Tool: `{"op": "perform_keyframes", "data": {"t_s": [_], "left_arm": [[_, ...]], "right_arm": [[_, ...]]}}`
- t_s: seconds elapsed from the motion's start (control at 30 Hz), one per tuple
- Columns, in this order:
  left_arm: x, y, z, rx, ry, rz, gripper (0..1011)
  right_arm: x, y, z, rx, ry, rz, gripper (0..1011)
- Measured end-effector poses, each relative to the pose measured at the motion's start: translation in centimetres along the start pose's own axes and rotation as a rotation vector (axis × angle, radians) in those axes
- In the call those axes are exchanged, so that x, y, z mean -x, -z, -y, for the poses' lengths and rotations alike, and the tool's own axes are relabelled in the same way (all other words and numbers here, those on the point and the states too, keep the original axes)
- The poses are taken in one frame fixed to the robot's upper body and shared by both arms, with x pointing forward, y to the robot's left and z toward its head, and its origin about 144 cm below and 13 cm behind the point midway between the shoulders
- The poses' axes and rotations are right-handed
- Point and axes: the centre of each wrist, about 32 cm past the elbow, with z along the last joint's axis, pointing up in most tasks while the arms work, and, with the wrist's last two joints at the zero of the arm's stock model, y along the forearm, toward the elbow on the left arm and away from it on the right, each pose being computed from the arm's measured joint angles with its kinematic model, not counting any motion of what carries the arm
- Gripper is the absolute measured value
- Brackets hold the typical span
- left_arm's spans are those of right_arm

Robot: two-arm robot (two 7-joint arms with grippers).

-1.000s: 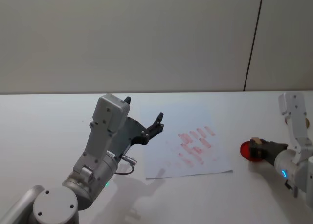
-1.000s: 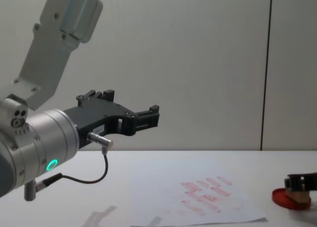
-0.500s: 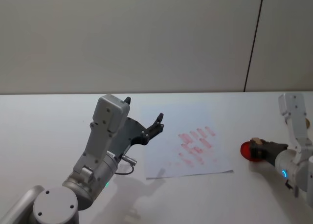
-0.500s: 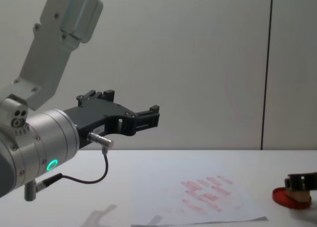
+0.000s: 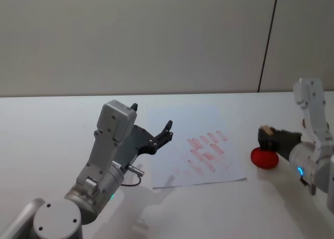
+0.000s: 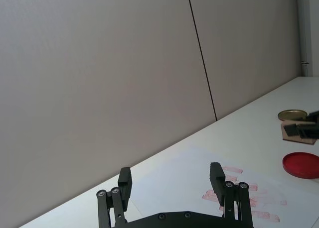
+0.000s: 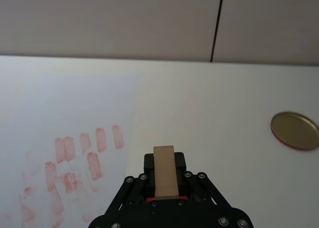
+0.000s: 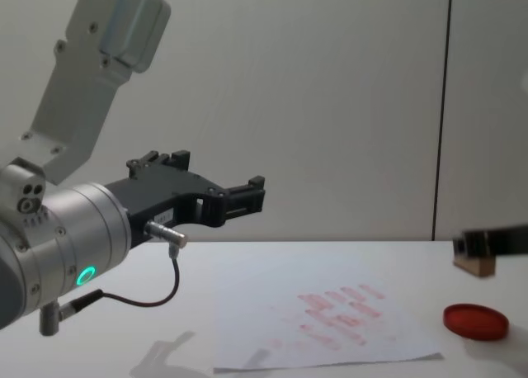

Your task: Use the one hand to pick up the stamp and affix it onto the A4 paper.

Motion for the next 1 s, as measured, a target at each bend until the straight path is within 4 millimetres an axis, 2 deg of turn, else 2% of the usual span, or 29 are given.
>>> {"op": "perform_keyframes", "data": {"t_s": [0.13,0.43,0.7,1.0], "left_arm": [[0.0,0.0,0.0,0.0,0.0,0.0,993],[0.0,0.0,0.0,0.0,0.0,0.0,993],[0.0,0.0,0.0,0.0,0.0,0.0,993],[0.0,0.0,0.0,0.0,0.0,0.0,993]], "right_arm": [[0.7,-1.1,0.8,-0.055,-0.026,0.026,219],[2.0,-1.6,1.4,-0.102,-0.083,0.068,219],[3.2,-0.8,0.8,-0.089,-0.144,0.094,219],[4.3,1.1,-1.0,-0.026,-0.196,0.109,219]]}}
